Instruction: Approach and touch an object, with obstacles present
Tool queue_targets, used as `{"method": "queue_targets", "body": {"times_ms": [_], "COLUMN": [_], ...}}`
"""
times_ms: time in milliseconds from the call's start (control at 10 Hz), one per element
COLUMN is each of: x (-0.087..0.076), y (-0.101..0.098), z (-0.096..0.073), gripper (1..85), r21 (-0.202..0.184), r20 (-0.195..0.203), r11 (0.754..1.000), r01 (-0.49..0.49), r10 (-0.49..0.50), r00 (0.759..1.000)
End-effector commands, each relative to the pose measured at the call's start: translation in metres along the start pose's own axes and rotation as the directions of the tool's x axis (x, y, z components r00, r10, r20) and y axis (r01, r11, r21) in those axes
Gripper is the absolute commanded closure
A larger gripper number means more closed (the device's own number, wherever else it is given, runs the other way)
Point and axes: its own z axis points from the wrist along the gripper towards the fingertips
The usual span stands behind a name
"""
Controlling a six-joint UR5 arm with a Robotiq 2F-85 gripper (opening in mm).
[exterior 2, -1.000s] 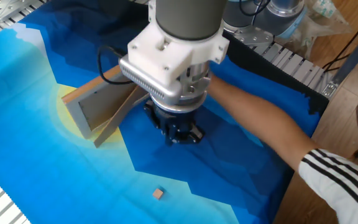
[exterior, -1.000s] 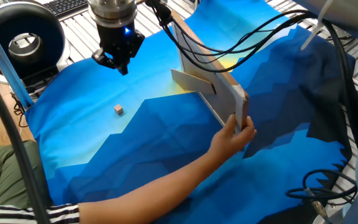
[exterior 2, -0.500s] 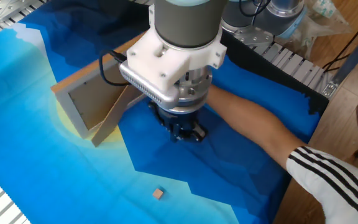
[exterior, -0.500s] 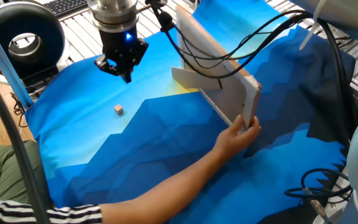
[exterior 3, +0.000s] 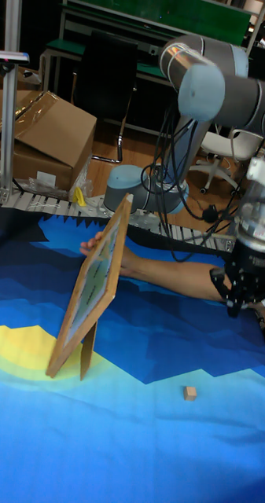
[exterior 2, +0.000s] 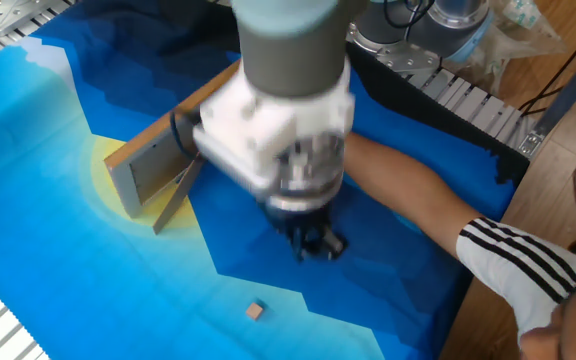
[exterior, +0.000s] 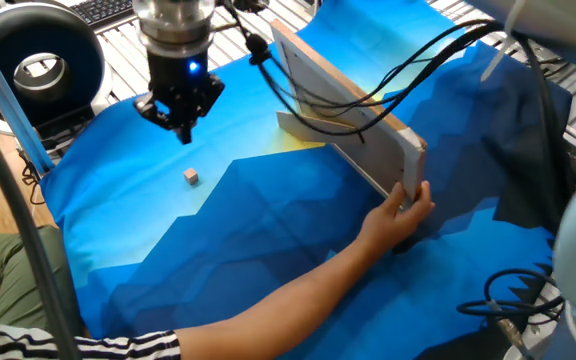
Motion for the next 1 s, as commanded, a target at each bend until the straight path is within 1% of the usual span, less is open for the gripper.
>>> {"method": "queue_targets", "body": {"times_ms": [0, 100, 300, 400, 500, 600, 700, 900], "x": [-0.024, -0.031, -0.041, -0.047, -0.048, -0.041, -0.034, -0.018], "y": [0.004, -0.002, -0.017, -0.023, -0.026, -0.035, -0.039, -0.042], "z": [0.045, 0.059, 0.077, 0.085, 0.091, 0.08, 0.076, 0.075], "gripper": [84.7, 84.7, 84.7, 84.7, 84.7, 84.7, 84.7, 84.7], "r21": [-0.009, 0.001, 0.023, 0.023, 0.028, 0.073, 0.094, 0.101], "r20": [0.036, 0.045, 0.051, 0.055, 0.057, 0.035, 0.011, -0.051], "r11": [1.0, 1.0, 0.999, 0.999, 0.999, 0.997, 0.995, 0.994], "r01": [-0.002, 0.005, 0.028, 0.037, 0.038, 0.04, 0.034, 0.033], "r10": [0.002, -0.005, -0.029, -0.039, -0.039, -0.042, -0.036, -0.028], "r00": [0.999, 0.999, 0.998, 0.998, 0.998, 0.998, 0.999, 0.998]}}
